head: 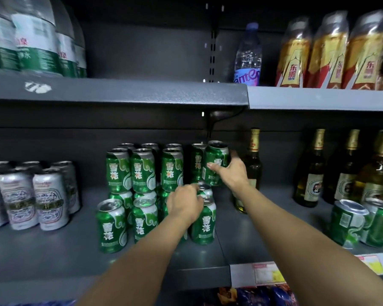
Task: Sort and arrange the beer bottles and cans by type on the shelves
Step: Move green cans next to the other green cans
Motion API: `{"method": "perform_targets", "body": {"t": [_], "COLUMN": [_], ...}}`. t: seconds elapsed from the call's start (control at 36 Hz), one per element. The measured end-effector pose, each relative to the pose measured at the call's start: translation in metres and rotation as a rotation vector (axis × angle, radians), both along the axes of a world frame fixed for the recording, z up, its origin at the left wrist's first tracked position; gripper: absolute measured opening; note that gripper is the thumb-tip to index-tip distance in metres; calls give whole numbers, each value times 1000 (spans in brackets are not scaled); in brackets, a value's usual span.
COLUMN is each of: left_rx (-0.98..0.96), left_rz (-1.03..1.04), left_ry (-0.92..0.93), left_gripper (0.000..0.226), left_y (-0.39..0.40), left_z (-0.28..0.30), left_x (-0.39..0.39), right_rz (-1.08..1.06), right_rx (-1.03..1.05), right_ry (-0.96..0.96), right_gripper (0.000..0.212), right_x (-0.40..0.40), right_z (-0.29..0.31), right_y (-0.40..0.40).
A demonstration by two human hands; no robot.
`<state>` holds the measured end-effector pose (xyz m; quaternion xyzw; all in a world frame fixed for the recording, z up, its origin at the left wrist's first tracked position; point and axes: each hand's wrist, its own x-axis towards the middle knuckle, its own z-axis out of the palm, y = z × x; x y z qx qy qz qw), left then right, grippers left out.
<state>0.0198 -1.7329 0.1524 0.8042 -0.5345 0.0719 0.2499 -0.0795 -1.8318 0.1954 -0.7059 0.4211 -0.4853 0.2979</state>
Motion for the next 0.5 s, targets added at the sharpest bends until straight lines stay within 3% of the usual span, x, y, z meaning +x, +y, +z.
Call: {"method": "perform_targets", "body": {"t": [0.11,0.28,0.5], "left_rx": [6,70,100], "left_rz": [-16,-8,19], "left_ry": [-57,-70,-103], "left_gripper": [37,37,40], "left_y": [-5,-13,-15], "left_z": [-1,-7,-10], "left_x": [5,7,7], "right_rz": [3,39,50], "right_rx": [35,47,110], "right_ry": [4,54,133], "right_gripper": [73,57,61], "right_x": [13,28,34], "right_z": [-6,-10,-11], "right_y": [-9,-19,-23]}}
